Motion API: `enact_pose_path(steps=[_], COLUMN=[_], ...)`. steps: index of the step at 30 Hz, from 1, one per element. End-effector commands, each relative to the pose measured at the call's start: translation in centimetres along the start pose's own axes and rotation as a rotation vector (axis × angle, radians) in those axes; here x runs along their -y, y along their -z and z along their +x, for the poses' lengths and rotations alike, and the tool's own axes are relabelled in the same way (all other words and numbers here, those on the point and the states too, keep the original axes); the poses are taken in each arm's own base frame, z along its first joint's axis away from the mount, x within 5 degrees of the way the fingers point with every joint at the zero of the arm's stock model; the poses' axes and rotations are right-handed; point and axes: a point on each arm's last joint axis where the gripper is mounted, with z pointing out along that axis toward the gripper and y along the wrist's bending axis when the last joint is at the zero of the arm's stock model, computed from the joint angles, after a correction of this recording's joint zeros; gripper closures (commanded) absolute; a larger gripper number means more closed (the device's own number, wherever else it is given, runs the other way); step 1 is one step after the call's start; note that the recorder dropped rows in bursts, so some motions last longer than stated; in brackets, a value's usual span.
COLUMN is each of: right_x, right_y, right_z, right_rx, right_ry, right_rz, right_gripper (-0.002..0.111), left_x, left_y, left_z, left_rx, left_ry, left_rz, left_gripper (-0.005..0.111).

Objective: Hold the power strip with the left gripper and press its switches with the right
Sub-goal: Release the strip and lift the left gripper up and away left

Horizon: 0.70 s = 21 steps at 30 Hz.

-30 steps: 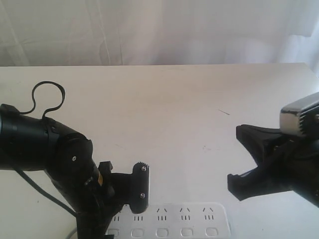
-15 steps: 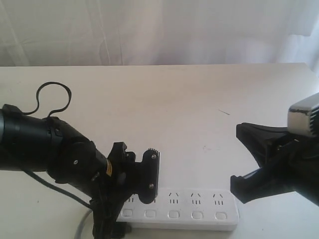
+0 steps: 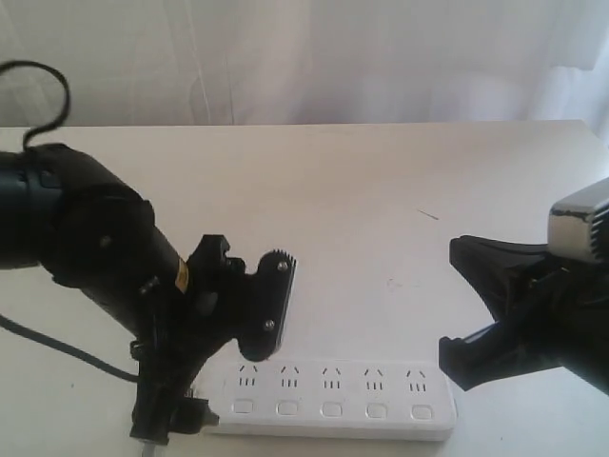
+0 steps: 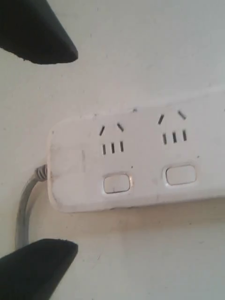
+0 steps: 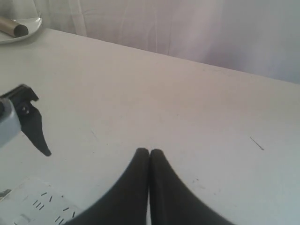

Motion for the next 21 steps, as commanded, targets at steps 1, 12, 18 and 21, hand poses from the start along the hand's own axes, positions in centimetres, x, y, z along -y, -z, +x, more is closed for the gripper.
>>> enact_pose_path(steps=[1, 12, 18, 21], right_x=[0.2, 0.2, 0.2, 0.2], right_y=[0.1, 0.1, 0.1, 0.1], right_z=[-0.2, 0.0, 0.0, 0.0], right_rx=[0.013, -0.001, -0.001, -0.001], right_ry=[0.005, -0.021, -0.021, -0.021], right_rz=[0.017, 0.012, 0.012, 0.012], right_gripper=[0.108, 0.108, 0.108, 0.108], left_x=[0.2, 1.8, 3.1, 3.1], left_y=[3.2, 6.9, 7.0, 7.0], left_z=[-0.5, 0.4, 1.2, 1.4], left_rx=[0.106, 0.097, -0.007, -0.023], left_ry=[0.159, 0.238, 0.248, 0.249], left_rz=[-0.046, -0.016, 0.111, 0.112], left_gripper=[0.002, 0.002, 0.002, 0.002])
